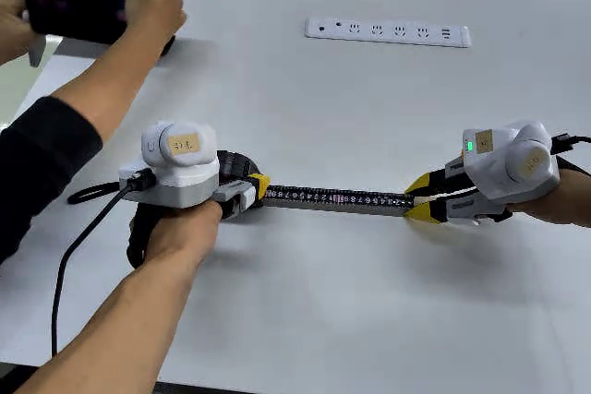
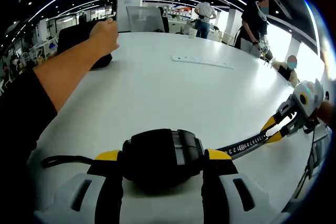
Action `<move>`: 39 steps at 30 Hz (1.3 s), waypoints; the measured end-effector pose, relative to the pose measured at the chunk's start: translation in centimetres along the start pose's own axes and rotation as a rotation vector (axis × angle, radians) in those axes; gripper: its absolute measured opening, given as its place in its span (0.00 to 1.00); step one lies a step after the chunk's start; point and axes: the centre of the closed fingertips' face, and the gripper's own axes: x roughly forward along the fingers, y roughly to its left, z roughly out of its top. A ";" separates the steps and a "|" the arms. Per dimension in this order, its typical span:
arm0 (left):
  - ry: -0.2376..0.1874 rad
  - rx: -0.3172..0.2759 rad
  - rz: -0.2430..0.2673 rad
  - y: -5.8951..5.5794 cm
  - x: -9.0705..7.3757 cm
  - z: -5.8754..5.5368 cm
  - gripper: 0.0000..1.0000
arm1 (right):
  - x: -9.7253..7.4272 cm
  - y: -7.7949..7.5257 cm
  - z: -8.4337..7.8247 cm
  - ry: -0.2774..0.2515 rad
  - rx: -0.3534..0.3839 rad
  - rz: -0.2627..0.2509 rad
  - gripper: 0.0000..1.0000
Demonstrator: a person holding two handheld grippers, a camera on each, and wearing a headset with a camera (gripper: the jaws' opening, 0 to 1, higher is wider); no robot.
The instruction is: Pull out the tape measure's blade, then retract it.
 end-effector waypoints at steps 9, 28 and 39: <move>0.002 -0.002 -0.003 0.1 0.0 -0.1 0.55 | 0.5 0.0 0.5 -0.006 -0.003 0.003 0.11; 0.005 -0.007 -0.005 0.1 0.1 0.0 0.56 | 1.5 0.1 1.6 -0.016 -0.003 0.010 0.11; 0.010 -0.009 -0.008 0.1 0.1 0.0 0.56 | 2.1 0.0 2.3 -0.027 -0.001 0.013 0.11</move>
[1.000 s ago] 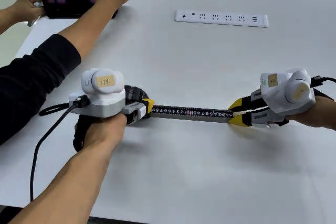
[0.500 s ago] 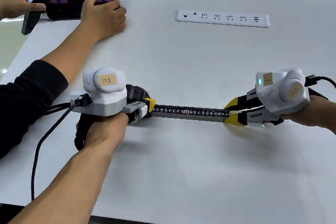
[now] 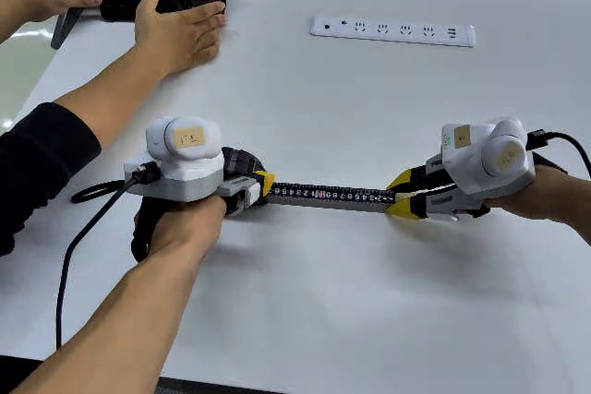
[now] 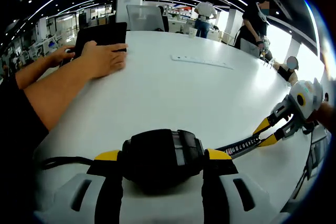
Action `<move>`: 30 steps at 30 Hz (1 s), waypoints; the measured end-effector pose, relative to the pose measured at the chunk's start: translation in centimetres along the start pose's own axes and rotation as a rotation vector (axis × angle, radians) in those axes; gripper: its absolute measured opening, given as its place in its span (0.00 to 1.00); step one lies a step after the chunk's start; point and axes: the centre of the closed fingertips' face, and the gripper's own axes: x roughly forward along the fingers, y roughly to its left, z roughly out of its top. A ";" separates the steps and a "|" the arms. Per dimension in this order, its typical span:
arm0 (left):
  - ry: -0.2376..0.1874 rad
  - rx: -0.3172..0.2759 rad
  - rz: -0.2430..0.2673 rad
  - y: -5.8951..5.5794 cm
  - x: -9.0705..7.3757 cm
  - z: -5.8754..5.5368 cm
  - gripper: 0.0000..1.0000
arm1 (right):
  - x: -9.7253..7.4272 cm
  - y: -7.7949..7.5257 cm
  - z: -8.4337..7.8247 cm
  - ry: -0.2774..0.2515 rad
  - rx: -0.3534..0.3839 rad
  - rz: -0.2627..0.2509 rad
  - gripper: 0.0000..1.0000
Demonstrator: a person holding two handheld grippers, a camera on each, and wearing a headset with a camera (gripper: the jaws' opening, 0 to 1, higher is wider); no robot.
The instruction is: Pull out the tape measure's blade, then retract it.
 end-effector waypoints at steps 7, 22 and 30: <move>0.002 -0.003 -0.002 0.0 0.0 0.0 0.56 | 0.5 0.0 0.6 -0.009 -0.001 0.003 0.11; 0.007 -0.004 -0.007 0.0 0.0 -0.1 0.56 | 1.7 -0.1 1.7 -0.024 -0.002 0.010 0.11; 0.009 -0.006 -0.009 0.0 -0.1 -0.1 0.56 | 2.3 -0.1 2.4 -0.032 -0.005 0.009 0.11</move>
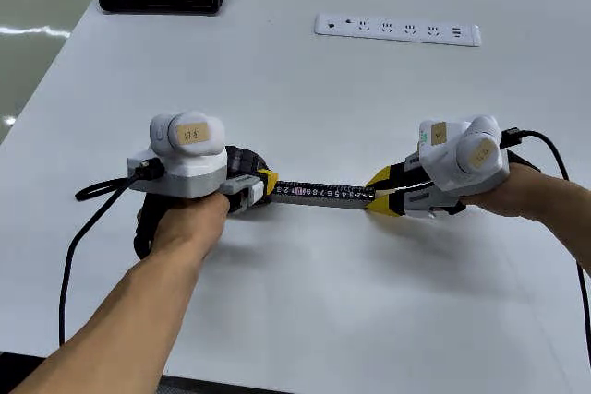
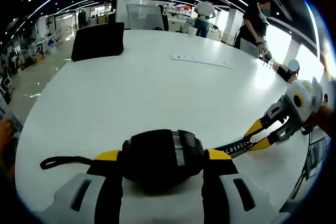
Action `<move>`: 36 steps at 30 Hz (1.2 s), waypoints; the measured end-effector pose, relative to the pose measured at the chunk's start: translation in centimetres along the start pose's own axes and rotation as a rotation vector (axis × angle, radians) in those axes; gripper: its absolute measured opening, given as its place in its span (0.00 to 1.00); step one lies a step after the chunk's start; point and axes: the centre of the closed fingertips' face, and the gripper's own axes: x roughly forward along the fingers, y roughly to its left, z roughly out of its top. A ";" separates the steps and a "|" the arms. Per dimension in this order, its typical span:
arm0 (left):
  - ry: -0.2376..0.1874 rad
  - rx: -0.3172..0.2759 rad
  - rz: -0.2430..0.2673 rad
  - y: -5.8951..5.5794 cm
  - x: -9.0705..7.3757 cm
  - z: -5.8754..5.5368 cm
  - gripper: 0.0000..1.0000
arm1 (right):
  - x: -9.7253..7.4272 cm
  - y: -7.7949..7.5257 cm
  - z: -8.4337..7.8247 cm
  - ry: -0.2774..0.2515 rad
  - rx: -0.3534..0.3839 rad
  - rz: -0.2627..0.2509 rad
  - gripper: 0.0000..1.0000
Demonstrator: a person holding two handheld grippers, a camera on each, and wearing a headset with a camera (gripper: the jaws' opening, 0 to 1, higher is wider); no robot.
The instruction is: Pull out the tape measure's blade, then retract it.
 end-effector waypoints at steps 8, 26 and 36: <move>0.004 -0.001 -0.001 0.0 0.0 0.0 0.56 | 0.6 0.1 0.8 -0.011 -0.001 0.000 0.11; 0.011 -0.008 -0.006 0.0 0.1 0.0 0.56 | 2.4 -0.2 2.3 -0.037 -0.009 0.004 0.11; 0.015 -0.016 -0.010 0.0 0.1 0.0 0.56 | 3.3 -0.1 3.3 -0.050 -0.014 0.007 0.11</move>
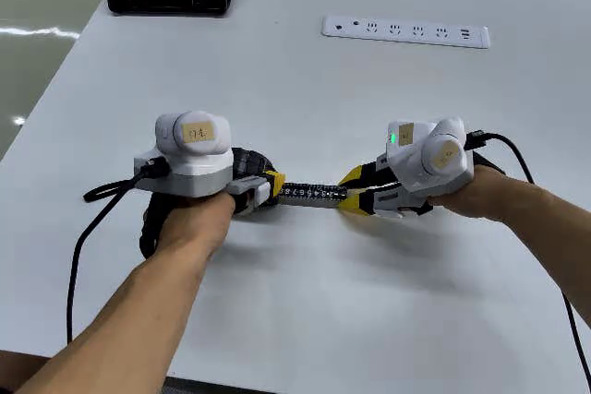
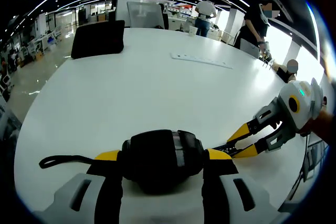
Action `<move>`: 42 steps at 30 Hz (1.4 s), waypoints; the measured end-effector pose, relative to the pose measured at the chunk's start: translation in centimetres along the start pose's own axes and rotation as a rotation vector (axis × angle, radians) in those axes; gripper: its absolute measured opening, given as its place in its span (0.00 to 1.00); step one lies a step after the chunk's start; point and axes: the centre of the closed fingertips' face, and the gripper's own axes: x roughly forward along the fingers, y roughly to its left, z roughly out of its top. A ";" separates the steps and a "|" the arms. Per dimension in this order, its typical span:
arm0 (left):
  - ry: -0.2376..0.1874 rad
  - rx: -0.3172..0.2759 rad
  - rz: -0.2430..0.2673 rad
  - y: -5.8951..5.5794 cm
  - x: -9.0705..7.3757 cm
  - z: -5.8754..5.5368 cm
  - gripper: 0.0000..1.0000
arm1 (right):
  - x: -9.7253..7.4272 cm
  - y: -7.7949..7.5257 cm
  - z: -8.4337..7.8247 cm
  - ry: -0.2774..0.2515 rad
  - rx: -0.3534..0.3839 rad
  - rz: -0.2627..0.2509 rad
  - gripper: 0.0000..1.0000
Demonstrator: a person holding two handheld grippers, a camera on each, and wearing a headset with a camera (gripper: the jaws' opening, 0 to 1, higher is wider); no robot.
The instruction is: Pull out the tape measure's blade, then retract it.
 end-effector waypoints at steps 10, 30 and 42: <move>0.006 -0.003 -0.005 0.0 0.0 0.0 0.56 | 1.2 0.1 1.4 -0.015 -0.005 0.004 0.12; 0.011 -0.010 -0.008 0.1 0.0 0.0 0.56 | 3.3 -0.1 3.0 -0.032 -0.018 0.008 0.12; 0.014 -0.013 -0.010 0.1 -0.1 0.0 0.56 | 4.8 0.0 4.3 -0.040 -0.037 0.016 0.12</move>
